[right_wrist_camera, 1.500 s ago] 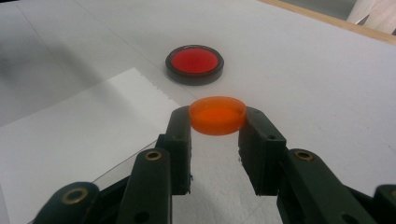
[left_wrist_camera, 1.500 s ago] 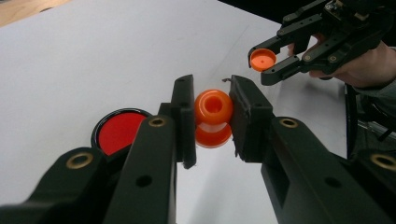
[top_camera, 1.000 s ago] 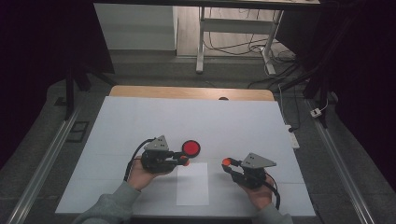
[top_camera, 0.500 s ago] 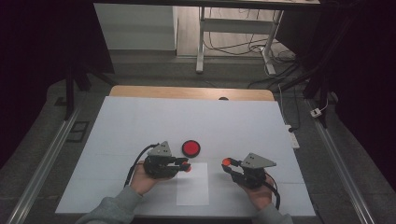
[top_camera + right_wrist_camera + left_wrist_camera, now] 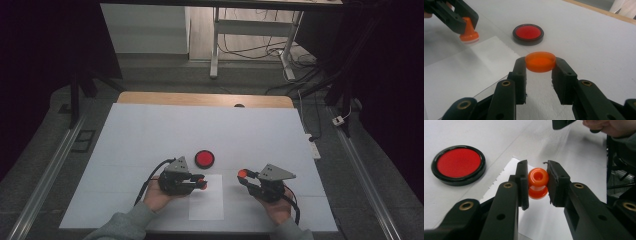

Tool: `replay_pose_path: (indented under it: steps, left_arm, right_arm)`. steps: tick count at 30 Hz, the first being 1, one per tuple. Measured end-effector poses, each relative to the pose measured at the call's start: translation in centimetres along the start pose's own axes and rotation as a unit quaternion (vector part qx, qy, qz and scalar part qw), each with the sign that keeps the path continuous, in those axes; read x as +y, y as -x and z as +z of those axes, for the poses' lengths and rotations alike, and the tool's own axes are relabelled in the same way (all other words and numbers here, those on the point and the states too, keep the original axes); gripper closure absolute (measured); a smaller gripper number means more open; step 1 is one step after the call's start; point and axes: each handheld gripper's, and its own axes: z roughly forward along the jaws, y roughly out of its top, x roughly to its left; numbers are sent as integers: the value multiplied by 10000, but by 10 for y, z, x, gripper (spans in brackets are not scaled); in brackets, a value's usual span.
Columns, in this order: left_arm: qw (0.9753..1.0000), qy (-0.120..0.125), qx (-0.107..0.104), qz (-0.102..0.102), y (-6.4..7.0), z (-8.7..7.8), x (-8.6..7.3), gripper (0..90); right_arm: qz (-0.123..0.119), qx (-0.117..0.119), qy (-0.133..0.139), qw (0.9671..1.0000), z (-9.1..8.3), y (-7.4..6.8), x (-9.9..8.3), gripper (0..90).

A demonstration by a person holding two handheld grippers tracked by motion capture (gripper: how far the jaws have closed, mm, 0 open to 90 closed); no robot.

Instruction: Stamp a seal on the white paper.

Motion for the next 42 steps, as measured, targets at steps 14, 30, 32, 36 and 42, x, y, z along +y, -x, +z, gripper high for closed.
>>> replay_pose_path:
  steps: [14, 30, 32, 36, 42]
  left_arm:
    - [9998, -157, 67, 83, 1, 15, -6, 718]
    - [9995, -226, 129, 162, 2, 24, -9, 718]
    - [9994, -228, 154, 186, 2, 24, -9, 718]
    - [9993, -240, 170, 226, 3, 25, -10, 718]
    - [9989, -291, 215, 287, 4, 27, -11, 718]
  right_arm:
    - [-3, 24, -23, 10000, 1, 0, 0, 646]
    - [8, 31, -31, 10000, 2, 0, -1, 646]
    - [2, 39, -51, 10000, 2, 0, -1, 646]
    - [20, 50, -22, 10000, 2, 0, -1, 646]
    - [-1, 38, -47, 10000, 2, 0, -1, 646]
